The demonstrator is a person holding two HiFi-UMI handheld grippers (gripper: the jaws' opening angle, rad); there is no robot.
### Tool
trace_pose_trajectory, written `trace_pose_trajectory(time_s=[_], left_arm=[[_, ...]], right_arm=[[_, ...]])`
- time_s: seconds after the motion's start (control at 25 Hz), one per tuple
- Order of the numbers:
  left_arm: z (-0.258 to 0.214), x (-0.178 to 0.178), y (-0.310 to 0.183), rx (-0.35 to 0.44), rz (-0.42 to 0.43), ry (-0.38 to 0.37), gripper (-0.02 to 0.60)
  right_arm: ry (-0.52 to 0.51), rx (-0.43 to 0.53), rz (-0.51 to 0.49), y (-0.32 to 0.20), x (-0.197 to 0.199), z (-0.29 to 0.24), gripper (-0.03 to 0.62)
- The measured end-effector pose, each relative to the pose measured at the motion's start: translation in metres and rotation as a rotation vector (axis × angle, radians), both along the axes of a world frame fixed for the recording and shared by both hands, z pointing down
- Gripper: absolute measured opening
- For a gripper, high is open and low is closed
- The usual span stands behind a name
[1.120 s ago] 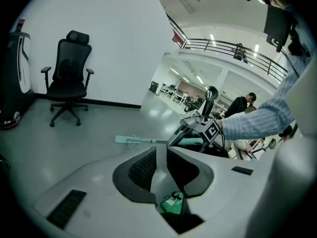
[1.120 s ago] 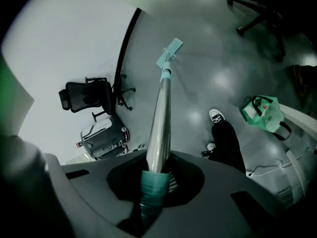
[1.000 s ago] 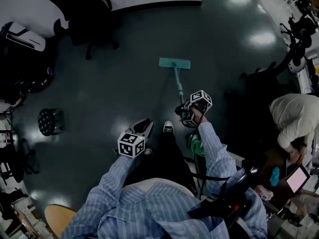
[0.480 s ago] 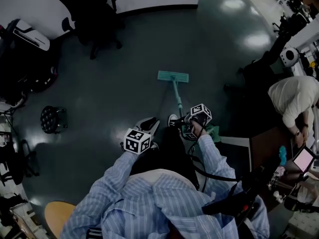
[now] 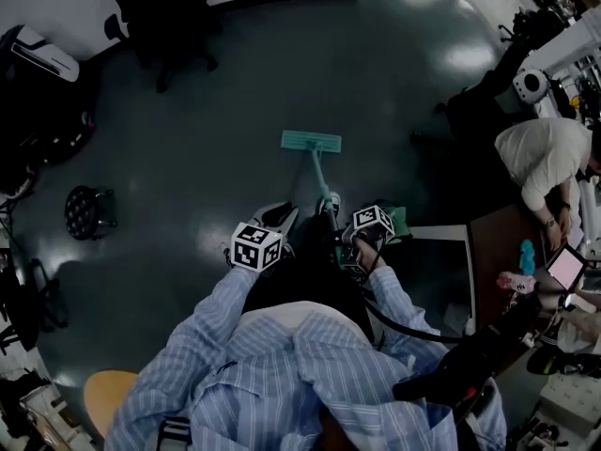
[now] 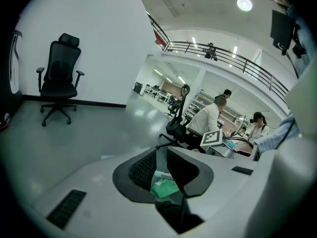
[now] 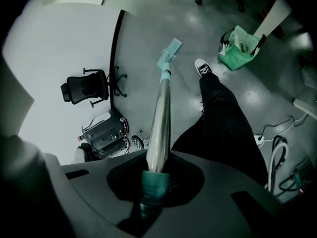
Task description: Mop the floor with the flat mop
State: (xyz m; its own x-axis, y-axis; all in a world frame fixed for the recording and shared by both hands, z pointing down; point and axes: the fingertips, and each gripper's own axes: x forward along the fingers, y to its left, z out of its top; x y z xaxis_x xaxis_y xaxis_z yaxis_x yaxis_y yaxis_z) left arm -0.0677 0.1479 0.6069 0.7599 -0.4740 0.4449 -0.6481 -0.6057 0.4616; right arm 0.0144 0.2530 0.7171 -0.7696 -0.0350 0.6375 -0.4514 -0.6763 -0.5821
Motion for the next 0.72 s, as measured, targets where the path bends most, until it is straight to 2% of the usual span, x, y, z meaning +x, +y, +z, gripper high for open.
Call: trace_pose_trajectory(time_s=[0.36,0.72], left_arm=[[-0.004,-0.009,0.000,-0.001,-0.038,0.035,0.069],[0.001,-0.028,-0.026,-0.028,-0.095,0.023,0.069]], right_arm=[[-0.004,-0.015,-0.012,0.029,-0.011,-0.009,0.044],[-0.045,0.006,-0.008,-0.021,-0.025,-0.019,0.046]])
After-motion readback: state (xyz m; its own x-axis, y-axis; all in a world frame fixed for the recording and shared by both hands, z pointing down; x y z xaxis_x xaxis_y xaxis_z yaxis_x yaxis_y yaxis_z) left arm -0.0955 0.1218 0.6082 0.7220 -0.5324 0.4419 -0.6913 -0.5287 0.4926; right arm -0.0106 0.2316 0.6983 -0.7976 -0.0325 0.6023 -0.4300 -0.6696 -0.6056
